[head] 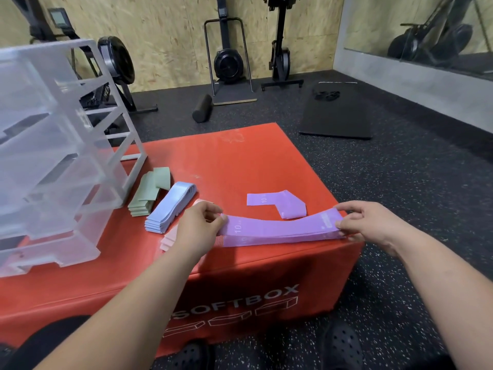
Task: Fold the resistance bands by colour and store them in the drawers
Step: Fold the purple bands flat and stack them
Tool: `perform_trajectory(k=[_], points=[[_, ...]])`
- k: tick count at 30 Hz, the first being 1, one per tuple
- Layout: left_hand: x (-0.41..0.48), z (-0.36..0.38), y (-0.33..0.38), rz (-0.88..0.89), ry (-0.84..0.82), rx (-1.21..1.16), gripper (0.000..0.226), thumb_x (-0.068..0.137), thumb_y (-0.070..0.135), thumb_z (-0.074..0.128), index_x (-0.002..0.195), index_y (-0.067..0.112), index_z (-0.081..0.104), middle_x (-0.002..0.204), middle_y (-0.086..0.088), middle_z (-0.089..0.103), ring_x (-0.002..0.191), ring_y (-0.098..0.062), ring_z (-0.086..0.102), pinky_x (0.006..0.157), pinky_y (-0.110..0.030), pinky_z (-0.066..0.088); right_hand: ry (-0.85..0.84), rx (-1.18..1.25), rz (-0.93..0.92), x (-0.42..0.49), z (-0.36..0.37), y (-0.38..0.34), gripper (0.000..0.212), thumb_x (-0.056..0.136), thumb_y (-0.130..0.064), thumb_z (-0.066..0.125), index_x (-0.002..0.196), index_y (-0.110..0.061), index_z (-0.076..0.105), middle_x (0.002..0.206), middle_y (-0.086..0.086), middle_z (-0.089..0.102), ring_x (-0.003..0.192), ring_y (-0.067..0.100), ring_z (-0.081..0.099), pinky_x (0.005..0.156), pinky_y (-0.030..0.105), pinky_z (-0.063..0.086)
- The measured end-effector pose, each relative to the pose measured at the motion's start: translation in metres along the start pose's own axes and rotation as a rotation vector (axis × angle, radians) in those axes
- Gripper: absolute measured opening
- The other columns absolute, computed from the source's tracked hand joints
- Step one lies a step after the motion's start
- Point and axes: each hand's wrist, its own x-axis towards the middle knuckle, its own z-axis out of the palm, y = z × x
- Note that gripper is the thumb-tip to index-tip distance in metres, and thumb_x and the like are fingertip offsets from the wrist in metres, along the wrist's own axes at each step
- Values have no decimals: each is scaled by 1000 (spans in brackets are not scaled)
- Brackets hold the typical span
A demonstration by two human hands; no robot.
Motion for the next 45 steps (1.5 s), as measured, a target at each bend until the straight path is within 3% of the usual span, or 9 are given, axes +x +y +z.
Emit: perform_trajectory(k=[6, 12, 18, 22, 25, 28, 32, 40, 45], points=[[0, 7, -5, 38, -9, 134, 11, 91, 20, 78, 99, 24, 72, 82, 3, 72, 80, -20, 72, 76, -42, 63, 54, -127, -17, 1, 1, 2, 46, 85, 6, 75, 121, -20, 69, 85, 17, 78, 77, 23, 72, 84, 53, 62], [0, 16, -7, 112, -51, 288, 13, 90, 18, 75, 99, 25, 70, 80, 9, 70, 75, -7, 66, 68, -24, 47, 141, -588, -136, 7, 4, 9, 46, 75, -16, 79, 115, -37, 70, 76, -14, 76, 75, 7, 71, 65, 27, 49], [1, 20, -10, 269, -94, 443, 21, 87, 11, 72, 103, 24, 70, 93, 5, 65, 79, -18, 63, 76, -37, 55, 167, -766, -212, 14, 7, 15, 45, 76, -24, 81, 118, -36, 70, 77, -12, 69, 76, 2, 63, 69, 26, 47], [2, 20, -10, 373, -116, 616, 24, 90, 17, 70, 113, 22, 68, 104, 0, 59, 93, -26, 63, 75, -40, 54, 164, -862, -254, 19, -1, 14, 59, 74, -39, 88, 128, -43, 65, 96, -12, 58, 84, 7, 60, 81, 34, 52], [3, 18, -9, 428, -146, 640, 25, 92, 23, 71, 117, 24, 68, 111, 0, 58, 109, -27, 57, 83, -41, 53, 34, -832, -374, 19, -6, 13, 64, 73, -33, 92, 130, -43, 64, 121, -16, 56, 102, 5, 62, 97, 31, 51], [5, 12, -8, 468, -315, 614, 40, 91, 39, 76, 129, 28, 66, 122, 4, 59, 117, -21, 54, 97, -39, 49, -108, -921, -453, 21, -6, 15, 69, 72, -32, 92, 134, -39, 65, 136, -22, 54, 125, 0, 53, 110, 25, 40], [5, 4, -9, 466, -487, 632, 57, 85, 42, 81, 137, 33, 61, 125, 11, 61, 118, -15, 56, 103, -35, 46, -62, -964, -410, 23, -6, 15, 55, 73, -32, 92, 120, -48, 68, 121, -26, 63, 109, 3, 60, 99, 31, 50], [8, -2, -4, 526, -494, 635, 57, 84, 45, 81, 136, 38, 60, 127, 14, 59, 119, -10, 53, 104, -33, 46, -137, -996, -371, 30, -10, 6, 59, 63, -48, 90, 117, -51, 66, 119, -25, 60, 109, 3, 59, 100, 31, 50], [20, 5, 11, 540, -467, 623, 51, 91, 45, 76, 139, 35, 61, 130, 11, 60, 122, -15, 54, 104, -35, 46, -35, -906, -471, 36, 5, -15, 45, 77, -43, 87, 118, -47, 69, 117, -26, 64, 106, 0, 61, 95, 29, 50]])
